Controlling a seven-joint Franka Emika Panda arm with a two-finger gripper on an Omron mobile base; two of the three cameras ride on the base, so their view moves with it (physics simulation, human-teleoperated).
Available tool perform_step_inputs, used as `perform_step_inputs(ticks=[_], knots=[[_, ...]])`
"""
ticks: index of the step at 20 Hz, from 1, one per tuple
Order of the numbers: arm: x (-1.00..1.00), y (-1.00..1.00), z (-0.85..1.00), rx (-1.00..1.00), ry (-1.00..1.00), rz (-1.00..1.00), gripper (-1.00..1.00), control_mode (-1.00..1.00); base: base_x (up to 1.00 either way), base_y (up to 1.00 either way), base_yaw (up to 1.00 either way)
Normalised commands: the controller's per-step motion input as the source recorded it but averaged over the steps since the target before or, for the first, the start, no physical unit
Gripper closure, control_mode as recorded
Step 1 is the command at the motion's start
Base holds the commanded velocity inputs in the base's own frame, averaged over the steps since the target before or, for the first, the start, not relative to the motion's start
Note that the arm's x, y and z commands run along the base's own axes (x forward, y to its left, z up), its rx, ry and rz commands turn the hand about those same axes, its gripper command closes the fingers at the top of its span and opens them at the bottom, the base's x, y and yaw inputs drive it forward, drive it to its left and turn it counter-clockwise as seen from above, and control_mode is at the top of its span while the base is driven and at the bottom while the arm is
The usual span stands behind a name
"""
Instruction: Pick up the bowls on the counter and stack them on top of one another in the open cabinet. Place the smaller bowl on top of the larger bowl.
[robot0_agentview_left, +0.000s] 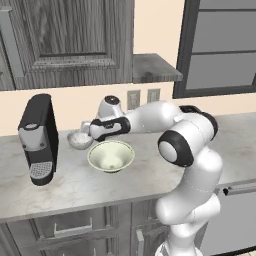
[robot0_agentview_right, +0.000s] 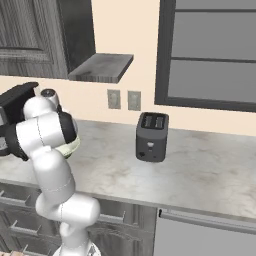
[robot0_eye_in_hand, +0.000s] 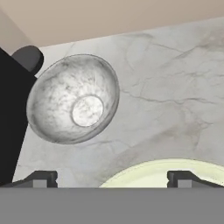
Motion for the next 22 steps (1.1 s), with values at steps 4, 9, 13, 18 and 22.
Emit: perform_step_inputs(ticks=[4,9,13,18,22], knots=[[0.28,0.14,-0.27,0.00,0.00,0.00,-1.00,-1.00,0.00,0.00,0.00],[0.14,0.13,-0.25,0.00,0.00,0.00,-1.00,-1.00,0.00,0.00,0.00],[0.14,0.15,-0.18,0.00,0.00,0.00,-1.00,-1.00,0.00,0.00,0.00],[0.03,0.01,-0.12,0.00,-0.03,0.00,-1.00,-1.00,0.00,0.00,0.00],[0.13,0.00,-0.09,0.00,-0.02,-0.01,-1.00,-1.00,0.00,0.00,0.00]])
